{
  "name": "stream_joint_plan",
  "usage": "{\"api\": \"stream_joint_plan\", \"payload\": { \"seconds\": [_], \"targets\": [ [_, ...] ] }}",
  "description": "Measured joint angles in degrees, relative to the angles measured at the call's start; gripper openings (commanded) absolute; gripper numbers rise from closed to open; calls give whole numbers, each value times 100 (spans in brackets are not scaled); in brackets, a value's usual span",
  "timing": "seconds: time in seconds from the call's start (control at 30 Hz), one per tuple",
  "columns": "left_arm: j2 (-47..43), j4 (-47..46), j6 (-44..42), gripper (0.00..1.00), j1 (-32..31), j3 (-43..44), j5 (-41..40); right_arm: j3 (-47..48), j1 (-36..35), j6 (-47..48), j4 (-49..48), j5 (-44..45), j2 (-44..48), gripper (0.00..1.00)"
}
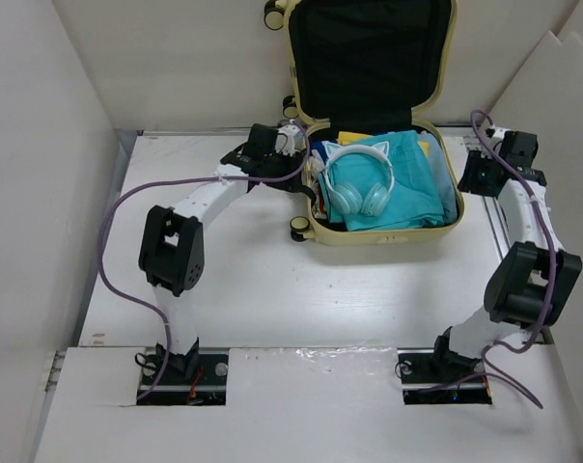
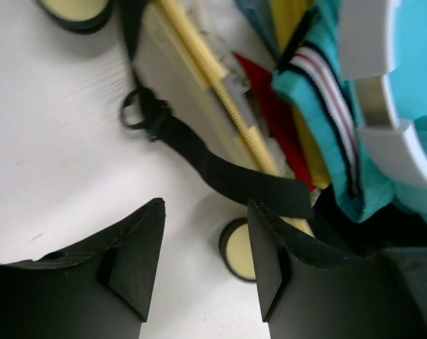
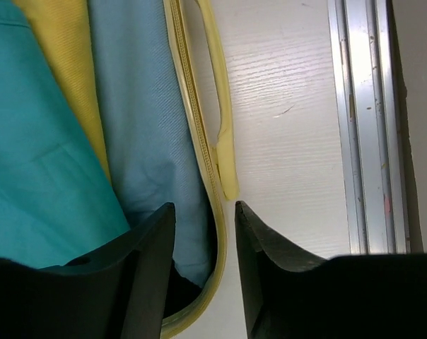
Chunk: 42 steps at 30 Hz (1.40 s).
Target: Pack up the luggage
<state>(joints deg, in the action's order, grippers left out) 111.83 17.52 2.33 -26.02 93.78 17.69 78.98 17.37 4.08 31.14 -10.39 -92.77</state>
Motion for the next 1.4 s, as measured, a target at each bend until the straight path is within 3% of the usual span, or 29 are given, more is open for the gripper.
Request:
{"api": "stream_joint_plan", "payload": {
  "seconds": [0.17, 0.33, 0.5, 0.63, 0.93, 1.13, 1.27, 1.4],
  "targets": [
    [-511, -216, 236, 47, 348, -575, 66, -420, -153, -46, -31, 173, 894, 54],
    [-634, -409, 514, 55, 455, -826, 704, -481, -1014, 0, -76, 490, 1720, 56],
    [-501, -1513, 1974, 70, 1060, -1773, 2022, -291, -1679, 26, 24, 763, 1954, 57],
    [28, -2142, 3119, 78, 1578, -2090, 2459, -181, -2221, 28, 179, 1134, 1958, 57],
    [544, -3838, 5104, 81, 1200, -2074, 2973, -131, -2837, 107, 472, 1685, 1998, 57],
    [1134, -4345, 6059, 81, 988, -1943, 3141, 190, -2953, 236, 688, 2002, 1996, 57],
    [1244, -4669, 6481, 69, 946, -1939, 3215, 264, -2983, 330, 704, 2116, 1996, 56],
    [1497, -5143, 6863, 46, 933, -1735, 3519, 337, -2988, 424, 796, 2212, 1989, 56]
  ]
}}
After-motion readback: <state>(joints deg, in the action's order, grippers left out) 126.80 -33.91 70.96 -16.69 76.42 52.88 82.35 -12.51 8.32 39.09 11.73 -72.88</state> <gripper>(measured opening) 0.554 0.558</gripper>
